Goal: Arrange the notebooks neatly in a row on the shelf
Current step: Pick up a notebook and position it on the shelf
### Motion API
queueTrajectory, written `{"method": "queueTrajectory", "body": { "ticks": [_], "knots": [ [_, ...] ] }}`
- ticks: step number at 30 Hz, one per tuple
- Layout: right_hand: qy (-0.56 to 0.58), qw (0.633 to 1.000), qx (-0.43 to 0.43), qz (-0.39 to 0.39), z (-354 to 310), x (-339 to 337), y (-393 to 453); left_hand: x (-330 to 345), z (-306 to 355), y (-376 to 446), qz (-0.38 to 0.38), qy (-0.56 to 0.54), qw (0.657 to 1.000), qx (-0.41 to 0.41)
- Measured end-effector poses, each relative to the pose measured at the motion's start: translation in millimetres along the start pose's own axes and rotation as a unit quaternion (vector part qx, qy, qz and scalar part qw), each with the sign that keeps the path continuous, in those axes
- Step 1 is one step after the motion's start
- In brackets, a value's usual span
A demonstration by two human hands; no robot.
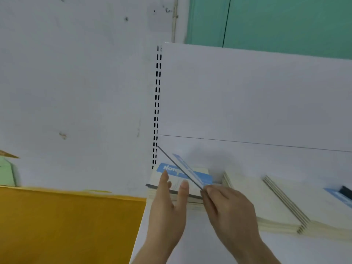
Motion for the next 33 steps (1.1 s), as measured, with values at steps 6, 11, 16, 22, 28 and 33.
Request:
{"method": "queueTrajectory", "body": {
  "ticks": [6,11,16,22,28,33],
  "knots": [
    [0.089,0.99,-0.091,-0.067,-41,29,-45,1,-13,-1,0.039,-0.154,0.985,-0.062],
    [0.073,0.996,-0.016,-0.044,5,33,-38,-48,-35,7,0.12,-0.086,0.988,-0.043],
    [-0.044,0.986,0.056,-0.153,50,89,-34,-65,-53,0,0.118,-0.08,0.988,-0.05],
    [-0.085,0.985,0.012,-0.15,46,97,-18,-65,-57,-8,0.1,-0.075,0.991,-0.052],
    [-0.05,0.988,0.141,-0.038,55,23,11,-71,-51,-13,0.154,-0.122,0.979,-0.047],
    [0.056,0.995,-0.012,0.076,-16,3,-13,-39,-33,-13,0.111,-0.185,0.975,-0.047]
  ]
}}
Point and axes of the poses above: each hand's wrist, its own y-axis towards the middle knuckle, its own x-axis out of the palm, z = x × y, the point moved 9 cm from there along y, towards the middle knuckle, and after that the axes turned 5 degrees about x, right-handed, at the moved point
